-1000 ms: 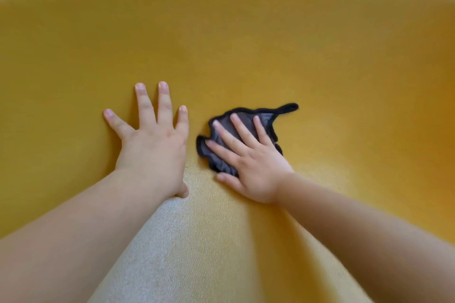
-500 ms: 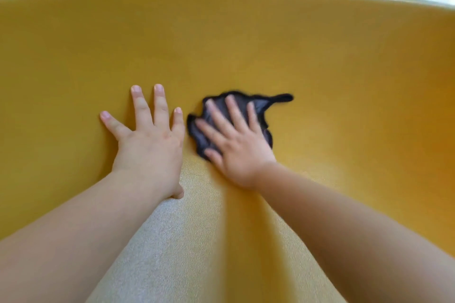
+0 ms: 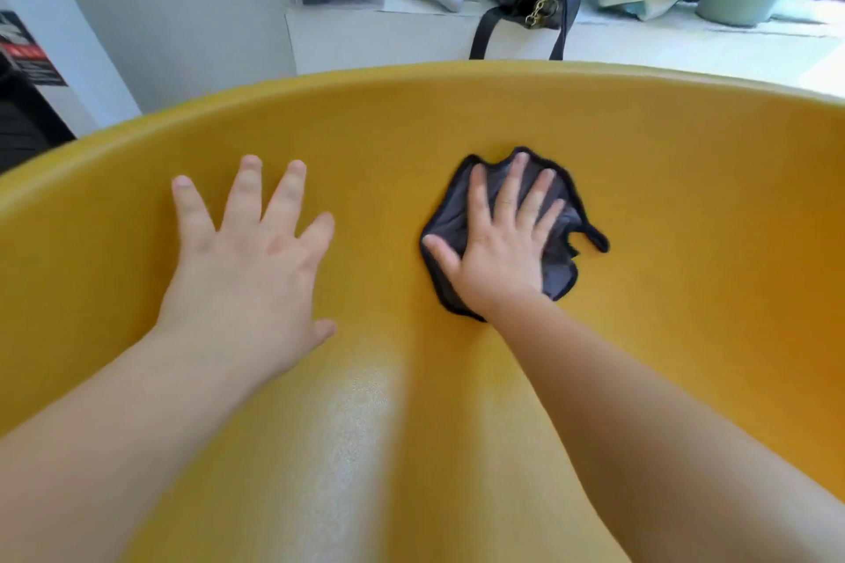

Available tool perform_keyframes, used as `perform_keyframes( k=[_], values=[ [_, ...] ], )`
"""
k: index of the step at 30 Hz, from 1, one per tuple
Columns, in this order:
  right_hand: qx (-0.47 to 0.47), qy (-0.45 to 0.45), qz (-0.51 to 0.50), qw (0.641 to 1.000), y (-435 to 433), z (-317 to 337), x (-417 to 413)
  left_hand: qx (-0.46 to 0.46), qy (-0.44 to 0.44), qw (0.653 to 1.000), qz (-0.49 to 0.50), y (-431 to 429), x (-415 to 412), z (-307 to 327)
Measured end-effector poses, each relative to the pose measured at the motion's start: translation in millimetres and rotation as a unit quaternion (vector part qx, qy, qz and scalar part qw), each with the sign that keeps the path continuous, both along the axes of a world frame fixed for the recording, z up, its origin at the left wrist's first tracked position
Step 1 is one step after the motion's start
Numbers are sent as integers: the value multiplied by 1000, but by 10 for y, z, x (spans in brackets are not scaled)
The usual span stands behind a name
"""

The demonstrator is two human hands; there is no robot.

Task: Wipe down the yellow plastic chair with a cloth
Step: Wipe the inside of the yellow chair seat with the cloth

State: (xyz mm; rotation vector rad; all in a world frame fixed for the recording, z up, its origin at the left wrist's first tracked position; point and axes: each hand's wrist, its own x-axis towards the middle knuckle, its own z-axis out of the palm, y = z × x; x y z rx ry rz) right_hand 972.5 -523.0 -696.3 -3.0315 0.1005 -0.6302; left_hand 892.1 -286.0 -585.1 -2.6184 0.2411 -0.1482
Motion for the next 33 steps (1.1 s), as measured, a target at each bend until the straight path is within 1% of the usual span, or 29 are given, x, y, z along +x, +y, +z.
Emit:
perform_keyframes(
  k=[2, 4, 6, 7, 8, 10, 11, 13, 14, 15, 16, 19, 22, 25, 29, 33],
  values=[
    [-33, 11, 94, 995, 334, -69, -82, -14, -37, 999, 8, 107, -10, 121],
    [-76, 24, 197, 977, 604, -176, -219, -38, -66, 997, 18, 218, -26, 221],
    [-99, 25, 259, 961, 621, -235, -263, -71, -79, 994, 14, 360, -58, 267],
    [-107, 16, 267, 958, 530, -242, -237, -92, -85, 992, 8, 442, -88, 275],
    [-114, 11, 253, 961, 389, -250, -208, -107, -89, 990, 5, 523, -127, 274],
    [-94, 20, 157, 983, 108, -244, -174, -120, -96, 988, 3, 689, -229, 258],
    [-61, 41, 95, 993, 55, -237, -189, -117, -95, 989, 2, 757, -295, 258],
    [24, 93, 1, 995, 230, -218, -271, -101, -89, 991, -4, 864, -439, 274],
    [67, 120, -18, 990, 420, -217, -334, -97, -88, 991, -8, 901, -507, 293],
    [99, 149, -14, 984, 628, -220, -414, -95, -89, 991, -13, 931, -567, 314],
    [115, 182, 11, 976, 842, -232, -522, -96, -88, 991, -15, 955, -619, 336],
    [131, 261, 131, 948, 1388, -320, -1013, -121, -85, 989, -13, 1017, -761, 404],
    [126, 304, 203, 922, 1555, -384, -1375, -172, -95, 980, -9, 1102, -940, 435],
    [108, 306, 254, 911, 1437, -419, -1410, -205, -122, 971, 7, 1197, -1142, 353],
    [103, 290, 282, 909, 1442, -461, -1497, -263, -172, 949, 36, 1209, -1194, 332],
    [105, 286, 395, 867, 1580, -380, -1924, -268, -190, 944, 43, 1166, -1223, 348]
  ],
)
